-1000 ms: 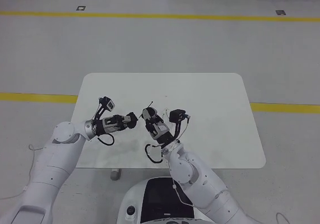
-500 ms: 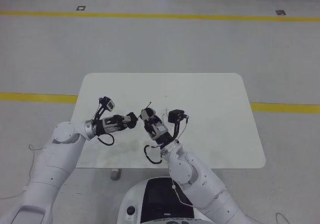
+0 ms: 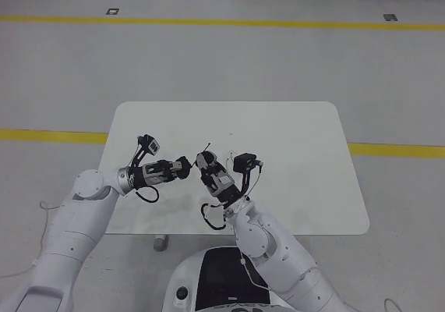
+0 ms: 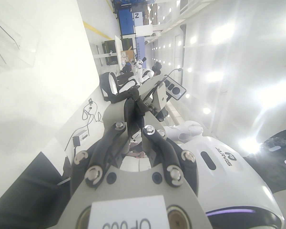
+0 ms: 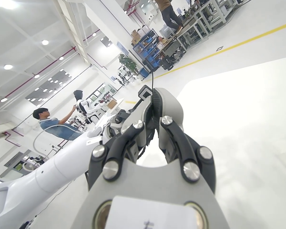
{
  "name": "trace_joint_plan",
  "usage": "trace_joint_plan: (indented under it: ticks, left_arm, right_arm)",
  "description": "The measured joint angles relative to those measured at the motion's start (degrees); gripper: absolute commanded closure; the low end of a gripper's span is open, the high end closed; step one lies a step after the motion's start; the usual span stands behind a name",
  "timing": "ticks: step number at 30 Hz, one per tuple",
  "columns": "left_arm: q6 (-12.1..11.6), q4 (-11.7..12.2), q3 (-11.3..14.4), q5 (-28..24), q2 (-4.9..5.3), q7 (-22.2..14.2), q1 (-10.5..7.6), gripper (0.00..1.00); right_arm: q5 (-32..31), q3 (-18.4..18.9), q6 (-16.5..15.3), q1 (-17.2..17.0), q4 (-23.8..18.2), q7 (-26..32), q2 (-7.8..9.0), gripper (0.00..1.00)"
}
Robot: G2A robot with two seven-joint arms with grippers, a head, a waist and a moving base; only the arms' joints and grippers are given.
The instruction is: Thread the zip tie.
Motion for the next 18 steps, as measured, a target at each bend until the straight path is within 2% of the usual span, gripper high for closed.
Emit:
trace_joint_plan:
  ticks: [18]
  left_arm:
    - [0.0, 0.0, 0.0, 0.0, 0.0, 0.0, 0.0, 1.0]
  right_arm:
    - [-1.7, -0.3, 0.8, -0.3, -0.3, -0.5, -0.02, 1.0]
